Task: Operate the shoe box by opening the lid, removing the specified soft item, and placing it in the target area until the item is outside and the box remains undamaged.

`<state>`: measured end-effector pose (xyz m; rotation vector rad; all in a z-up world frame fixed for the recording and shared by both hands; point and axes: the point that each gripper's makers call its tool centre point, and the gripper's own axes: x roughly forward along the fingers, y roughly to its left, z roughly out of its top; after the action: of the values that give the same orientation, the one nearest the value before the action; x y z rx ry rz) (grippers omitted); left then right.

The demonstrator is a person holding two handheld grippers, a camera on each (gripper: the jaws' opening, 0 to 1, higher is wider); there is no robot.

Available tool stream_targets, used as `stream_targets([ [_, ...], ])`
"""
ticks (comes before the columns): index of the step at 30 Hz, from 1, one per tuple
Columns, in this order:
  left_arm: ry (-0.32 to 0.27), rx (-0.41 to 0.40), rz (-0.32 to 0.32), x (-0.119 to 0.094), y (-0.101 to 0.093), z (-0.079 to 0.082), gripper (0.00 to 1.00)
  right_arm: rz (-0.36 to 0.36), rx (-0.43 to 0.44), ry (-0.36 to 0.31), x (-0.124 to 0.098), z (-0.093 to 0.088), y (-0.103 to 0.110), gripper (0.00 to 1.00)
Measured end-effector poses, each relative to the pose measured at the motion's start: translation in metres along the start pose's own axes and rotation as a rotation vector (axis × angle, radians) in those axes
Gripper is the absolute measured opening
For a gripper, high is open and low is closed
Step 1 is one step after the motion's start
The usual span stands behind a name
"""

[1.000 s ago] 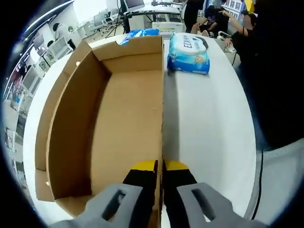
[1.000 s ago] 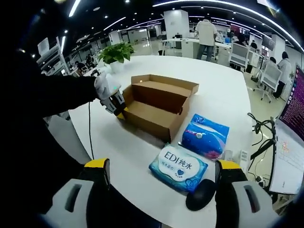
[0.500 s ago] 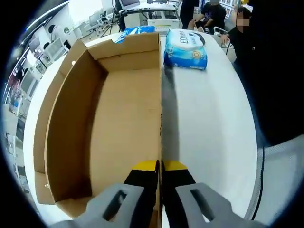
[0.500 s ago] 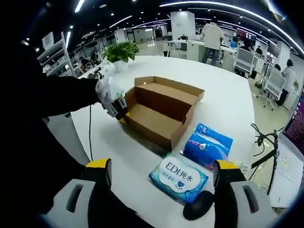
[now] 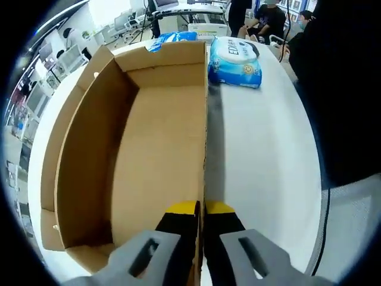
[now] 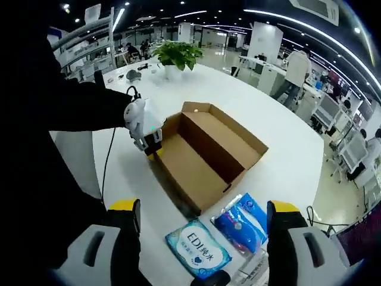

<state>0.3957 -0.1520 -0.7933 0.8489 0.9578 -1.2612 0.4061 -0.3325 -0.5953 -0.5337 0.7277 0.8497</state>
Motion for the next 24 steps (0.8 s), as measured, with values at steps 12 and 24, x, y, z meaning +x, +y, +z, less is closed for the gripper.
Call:
stream_targets([
  [12,-0.014,-0.024,-0.004,0.0,0.001,0.0,0.0,-0.002,-0.176,-0.028,0.027,0.07,-0.052,0.85],
  [24,-0.044,-0.025,0.014,0.001,0.002,0.007,0.0,-0.015,-0.407,-0.033,0.076,0.123,-0.099,0.8],
])
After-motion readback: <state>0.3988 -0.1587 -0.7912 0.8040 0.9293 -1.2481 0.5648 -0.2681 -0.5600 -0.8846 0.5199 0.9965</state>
